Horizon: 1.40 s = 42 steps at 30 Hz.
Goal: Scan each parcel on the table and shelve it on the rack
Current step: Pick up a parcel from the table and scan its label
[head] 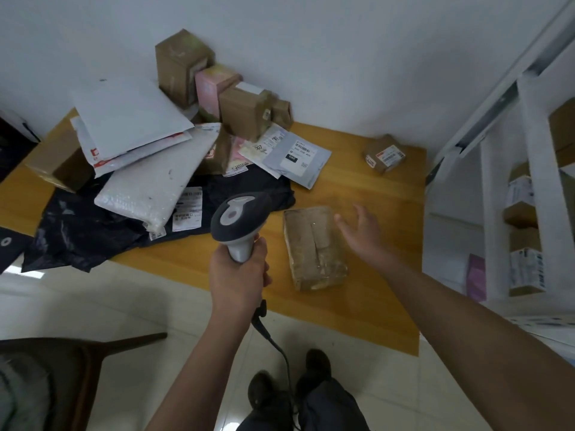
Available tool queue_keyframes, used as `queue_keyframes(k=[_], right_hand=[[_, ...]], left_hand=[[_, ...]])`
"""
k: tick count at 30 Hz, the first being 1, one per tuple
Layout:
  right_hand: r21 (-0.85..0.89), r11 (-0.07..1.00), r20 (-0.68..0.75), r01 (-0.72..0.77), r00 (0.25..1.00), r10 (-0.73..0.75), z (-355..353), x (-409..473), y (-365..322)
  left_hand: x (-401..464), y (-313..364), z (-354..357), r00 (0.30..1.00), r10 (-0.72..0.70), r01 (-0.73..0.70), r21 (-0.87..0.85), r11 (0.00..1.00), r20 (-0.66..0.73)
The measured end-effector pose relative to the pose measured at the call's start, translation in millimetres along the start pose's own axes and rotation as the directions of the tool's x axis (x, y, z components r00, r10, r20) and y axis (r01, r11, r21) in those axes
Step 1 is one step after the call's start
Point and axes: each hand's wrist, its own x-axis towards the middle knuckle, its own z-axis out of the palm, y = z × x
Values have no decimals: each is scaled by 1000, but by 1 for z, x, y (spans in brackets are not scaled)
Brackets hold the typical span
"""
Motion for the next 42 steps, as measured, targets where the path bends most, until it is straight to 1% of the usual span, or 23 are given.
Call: queue_keyframes(k=[2,3,5,8,11,13,15,17,18,19,20,21,22,24,25,28,30,31,33,35,37,39,42], right_hand=[[-88,990,42,110,993,-107,9,-11,-6],[-138,981,67,138,989,-129,14,-16,-11],[-226,965,119,134,987,-109,27,-21,-21],[-342,935,215,99,976,-25,43,-29,-30],[-445,887,218,124,976,-27,56,-33,-26],[-459,878,220,139,975,-40,55,-32,-25],[-425,891,241,160,969,-59,46,-25,-25],[-329,930,275,165,959,-72,34,-15,-22],[-204,971,291,128,955,-65,26,-9,-18],[-8,999,306,35,951,-31,17,-4,-13],[187,979,336,-85,942,17,10,-1,-7],[298,940,367,-164,929,46,3,1,-1],[306,933,380,-189,923,62,-2,3,6],[257,941,401,-220,910,103,-4,4,18],[260,929,414,-262,900,138,-2,5,24],[304,866,463,-396,856,229,4,1,35],[337,827,504,-451,828,246,5,1,37],[353,820,517,-451,824,231,5,2,36],[330,862,516,-385,838,177,1,7,31],[255,924,479,-285,868,136,-4,12,23],[196,956,410,-219,904,123,-8,15,15],[157,961,390,-230,908,154,-8,14,10],[157,933,492,-325,844,212,-4,2,4]], left_hand=[[-1,0,9,1000,1,-1,5,1000,-9],[-1,0,13,1000,0,0,3,1000,-12],[-3,0,20,1000,0,0,3,1000,-12],[-5,0,26,1000,-4,4,8,1000,-11],[-6,-1,27,1000,-7,8,14,1000,-29],[-7,-1,26,999,-12,13,14,1000,-38],[-8,-1,25,999,-10,11,22,1000,-43],[-9,-1,24,999,-7,8,28,1000,-46],[-9,-1,23,999,-9,10,24,1000,-47],[-9,-1,22,999,-11,13,21,1000,-48],[-9,-2,22,999,-14,15,21,1000,-46],[-9,-2,23,999,-16,17,21,1000,-43],[-9,-2,24,999,-17,18,22,1000,-39],[-9,-3,26,999,-18,19,18,1000,-30],[-10,-4,27,999,-20,20,15,1000,-26],[-10,-5,29,1000,-26,26,33,999,-13],[-10,-6,30,1000,-22,22,52,998,-5],[-10,-7,30,1000,-19,19,57,998,-1],[-11,-7,30,1000,-15,15,61,998,3],[-11,-7,31,1000,-10,10,68,998,5],[-12,-7,31,1000,-9,9,71,997,5],[-12,-7,32,1000,-16,16,71,997,9],[-14,-7,32,999,-29,28,69,997,13]])
